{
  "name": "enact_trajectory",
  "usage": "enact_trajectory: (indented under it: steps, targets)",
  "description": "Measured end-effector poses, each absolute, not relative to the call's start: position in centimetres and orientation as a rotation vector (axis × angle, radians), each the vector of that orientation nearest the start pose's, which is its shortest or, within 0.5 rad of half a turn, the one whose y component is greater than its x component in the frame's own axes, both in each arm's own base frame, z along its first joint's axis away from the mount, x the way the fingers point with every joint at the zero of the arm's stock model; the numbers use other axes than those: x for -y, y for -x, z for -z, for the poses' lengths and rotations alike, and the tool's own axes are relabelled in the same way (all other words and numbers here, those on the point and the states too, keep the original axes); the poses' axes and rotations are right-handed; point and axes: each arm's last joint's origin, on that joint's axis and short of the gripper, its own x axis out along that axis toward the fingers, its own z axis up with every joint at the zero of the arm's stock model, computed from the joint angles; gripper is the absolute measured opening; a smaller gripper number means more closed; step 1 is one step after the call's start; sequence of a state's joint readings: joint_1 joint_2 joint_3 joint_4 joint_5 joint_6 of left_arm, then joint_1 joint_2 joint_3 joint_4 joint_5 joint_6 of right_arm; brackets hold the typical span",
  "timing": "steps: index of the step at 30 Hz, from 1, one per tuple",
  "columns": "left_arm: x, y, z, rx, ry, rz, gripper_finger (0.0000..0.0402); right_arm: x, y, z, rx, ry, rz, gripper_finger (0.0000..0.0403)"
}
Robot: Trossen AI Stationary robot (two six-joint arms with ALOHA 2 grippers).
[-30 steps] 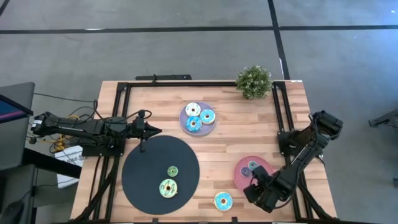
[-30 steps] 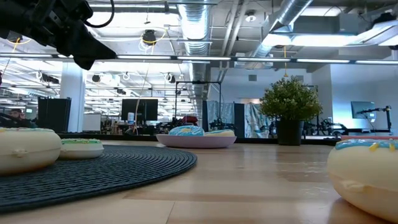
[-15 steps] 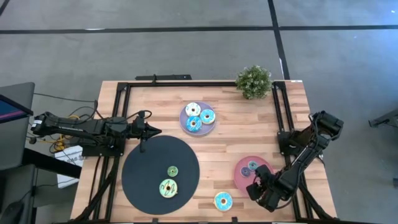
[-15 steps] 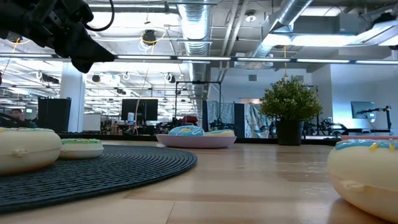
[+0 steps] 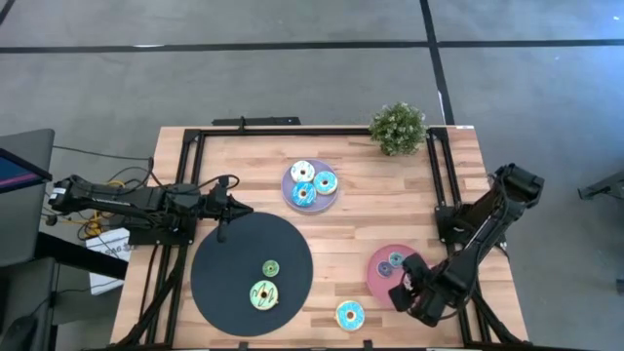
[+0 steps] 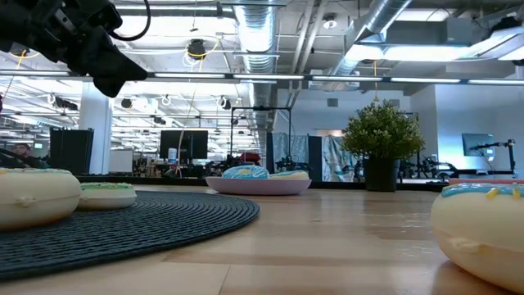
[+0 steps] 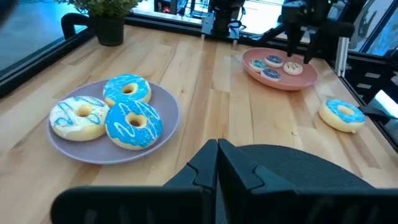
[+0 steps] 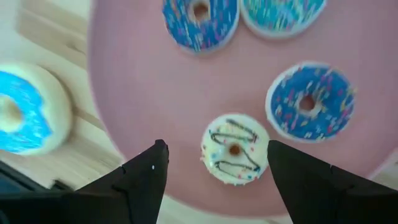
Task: Pick & Place donuts
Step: Put the small green donut on the pink plate
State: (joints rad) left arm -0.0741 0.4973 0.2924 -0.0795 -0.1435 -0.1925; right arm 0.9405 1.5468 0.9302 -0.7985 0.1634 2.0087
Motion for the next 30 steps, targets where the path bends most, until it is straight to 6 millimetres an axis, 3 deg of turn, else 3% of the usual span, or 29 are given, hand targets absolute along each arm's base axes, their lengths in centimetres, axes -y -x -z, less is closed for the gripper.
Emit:
enact_trajectory:
  steps: [12,25,30]
  targets:
    - [0.6,-13.3,-21.1,-0.276,0.166,-0.097,0.0004,-17.4,-15.5,-21.1,-1.039,-0.795,0.719,0.0247]
    - [0.5,-13.3,-21.2,-0.268,0.186,-0.130,0.0012,-11.7,-17.2,-21.2,-1.049,-0.633,0.561,0.0095]
    - [0.4,-13.2,-21.2,-0.261,0.181,-0.166,0.0022,-8.6,-17.2,-20.6,-1.001,-0.545,0.461,0.0059]
